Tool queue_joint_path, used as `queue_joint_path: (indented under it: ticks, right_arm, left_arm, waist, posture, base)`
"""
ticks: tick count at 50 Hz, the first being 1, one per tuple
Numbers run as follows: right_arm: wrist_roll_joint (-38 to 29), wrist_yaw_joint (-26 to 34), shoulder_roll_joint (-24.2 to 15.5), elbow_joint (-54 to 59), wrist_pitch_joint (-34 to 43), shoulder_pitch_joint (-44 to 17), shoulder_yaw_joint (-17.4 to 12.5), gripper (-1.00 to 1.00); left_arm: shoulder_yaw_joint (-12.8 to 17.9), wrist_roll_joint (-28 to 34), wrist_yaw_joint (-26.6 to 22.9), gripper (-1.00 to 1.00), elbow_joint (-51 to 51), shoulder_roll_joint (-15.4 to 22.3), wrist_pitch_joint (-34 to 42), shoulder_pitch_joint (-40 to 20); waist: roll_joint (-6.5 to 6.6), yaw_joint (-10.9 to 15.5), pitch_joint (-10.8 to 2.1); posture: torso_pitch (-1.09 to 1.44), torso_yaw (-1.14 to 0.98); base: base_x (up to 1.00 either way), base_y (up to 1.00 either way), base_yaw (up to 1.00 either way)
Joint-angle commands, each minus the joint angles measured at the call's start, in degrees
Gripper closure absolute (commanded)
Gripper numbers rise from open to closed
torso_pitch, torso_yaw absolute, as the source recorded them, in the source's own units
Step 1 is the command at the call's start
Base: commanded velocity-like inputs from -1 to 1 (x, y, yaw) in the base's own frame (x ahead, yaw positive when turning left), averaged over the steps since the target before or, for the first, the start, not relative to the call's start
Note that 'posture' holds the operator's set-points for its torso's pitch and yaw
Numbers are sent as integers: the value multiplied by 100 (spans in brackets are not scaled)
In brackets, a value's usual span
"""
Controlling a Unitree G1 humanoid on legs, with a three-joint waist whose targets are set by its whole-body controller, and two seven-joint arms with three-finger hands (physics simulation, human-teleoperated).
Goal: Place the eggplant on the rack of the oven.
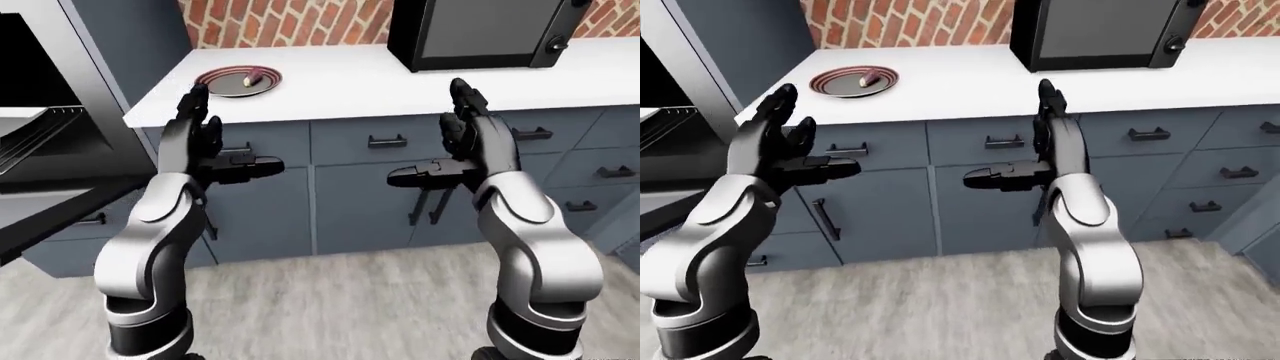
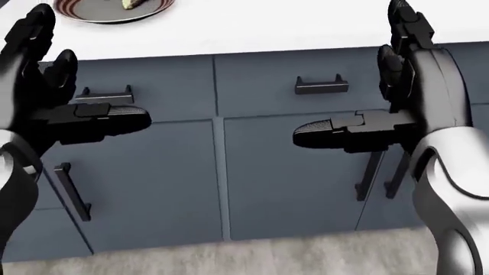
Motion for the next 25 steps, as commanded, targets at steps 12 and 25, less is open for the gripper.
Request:
queue_joint_path:
  ticks: [12,25]
  right_arm:
    - [47,10,-19,-208,-239,-182,67,-100]
    - [24,12,-24,-224,-176,-210,79,-100]
  left_arm:
    - [159,27,14,-100,-207,106,-201,-186]
    - [181,-50,50,-100,-260,135,-117,-230]
  waist:
    - [684,-7,-132]
    - [-120,97,-168]
  posture:
    - [0,0]
    - [0,0]
  base:
    - [21,0,0]
    - [22,0,0]
